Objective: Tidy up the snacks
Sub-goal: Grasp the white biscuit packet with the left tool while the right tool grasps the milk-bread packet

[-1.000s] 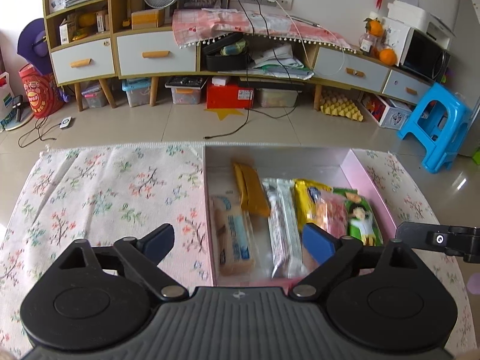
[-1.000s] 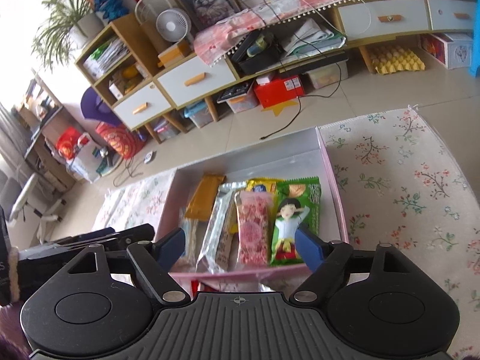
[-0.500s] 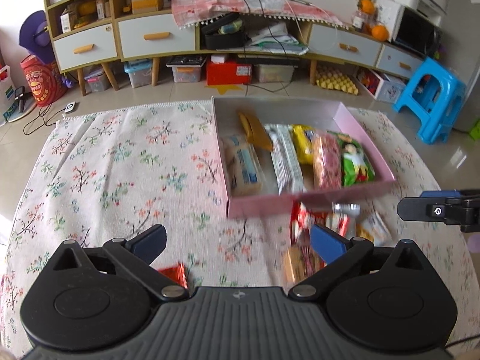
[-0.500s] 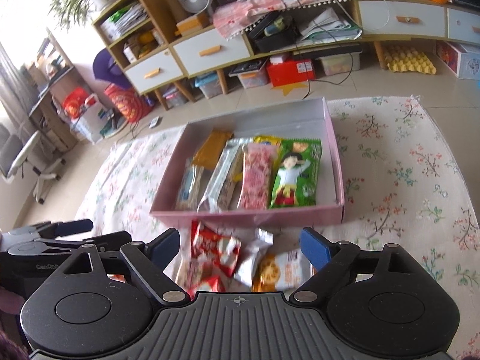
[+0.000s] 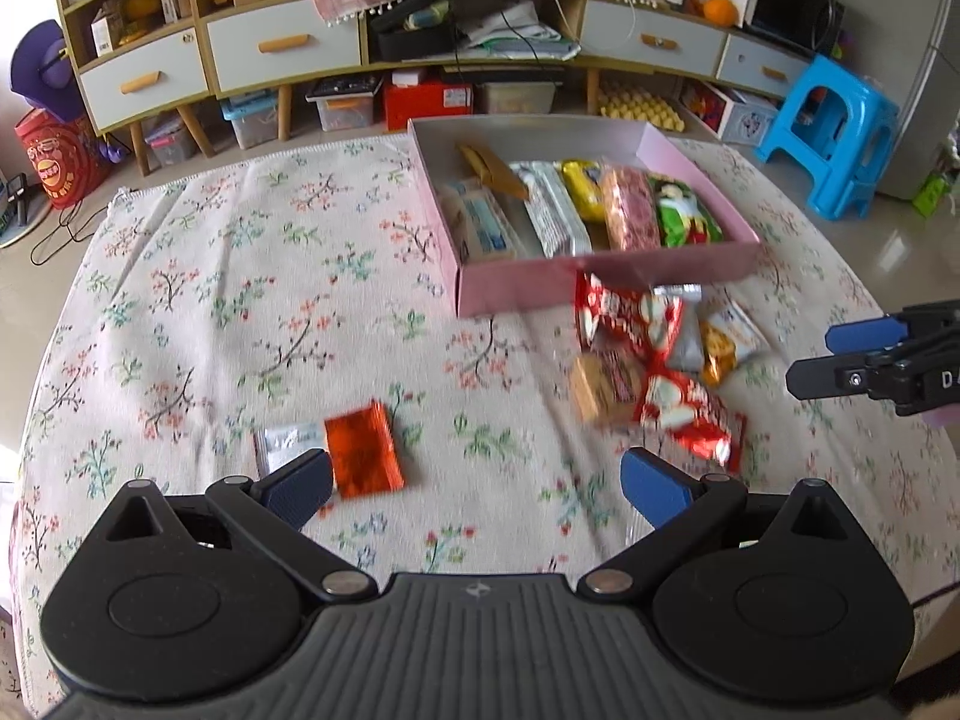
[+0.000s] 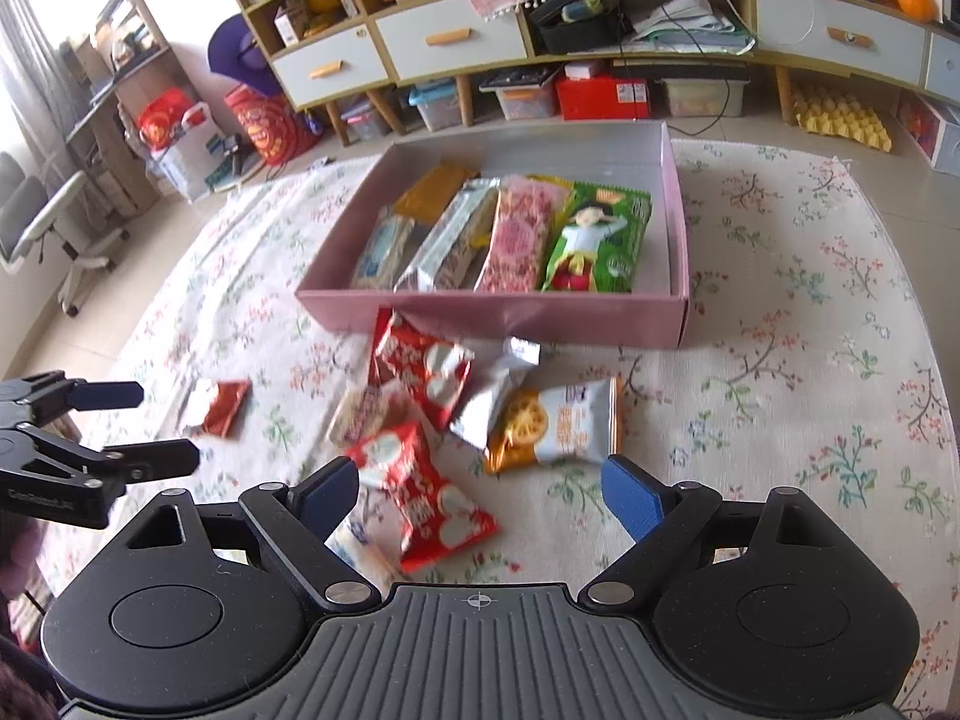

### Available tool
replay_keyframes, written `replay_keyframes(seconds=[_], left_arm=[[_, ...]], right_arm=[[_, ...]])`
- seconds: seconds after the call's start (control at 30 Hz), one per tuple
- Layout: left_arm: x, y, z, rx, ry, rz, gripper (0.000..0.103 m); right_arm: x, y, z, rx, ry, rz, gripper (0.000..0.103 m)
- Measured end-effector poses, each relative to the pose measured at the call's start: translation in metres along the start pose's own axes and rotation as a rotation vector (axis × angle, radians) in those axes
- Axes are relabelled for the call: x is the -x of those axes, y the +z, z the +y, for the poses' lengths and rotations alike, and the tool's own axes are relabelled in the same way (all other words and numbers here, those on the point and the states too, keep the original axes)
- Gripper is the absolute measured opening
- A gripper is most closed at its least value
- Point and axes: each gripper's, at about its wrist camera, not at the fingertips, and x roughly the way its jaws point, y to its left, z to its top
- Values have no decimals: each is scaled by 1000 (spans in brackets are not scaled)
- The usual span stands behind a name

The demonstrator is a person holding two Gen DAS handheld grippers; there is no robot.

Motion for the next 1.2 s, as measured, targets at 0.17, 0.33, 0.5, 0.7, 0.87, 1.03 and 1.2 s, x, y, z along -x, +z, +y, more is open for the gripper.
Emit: replay_keyframes(seconds=[0.17, 0.33, 0.5, 0.7, 0.87, 1.03, 1.2], left_arm=[[2, -16, -1, -22, -38, 38, 102], [-1, -32, -5, -64, -82, 114, 102], [-7, -45, -6, -95, -124, 205, 99], [-15, -53, -3, -81, -163, 294, 93], [-20, -54, -3, -89, -160, 329, 82], [-20, -55, -3, -106, -138, 330, 69], [-19, -53, -2, -109, -133, 329, 58]], right_arm=[[-5, -12, 8, 48, 4, 37, 90], [-12, -24, 20, 106, 21, 90, 90], [-18, -35, 33, 174, 41, 160, 90], [-28, -43, 48, 228, 52, 223, 90], [-35, -47, 55, 269, 34, 250, 90], [-38, -50, 59, 307, 13, 253, 90], [-37, -50, 59, 316, 4, 250, 86]])
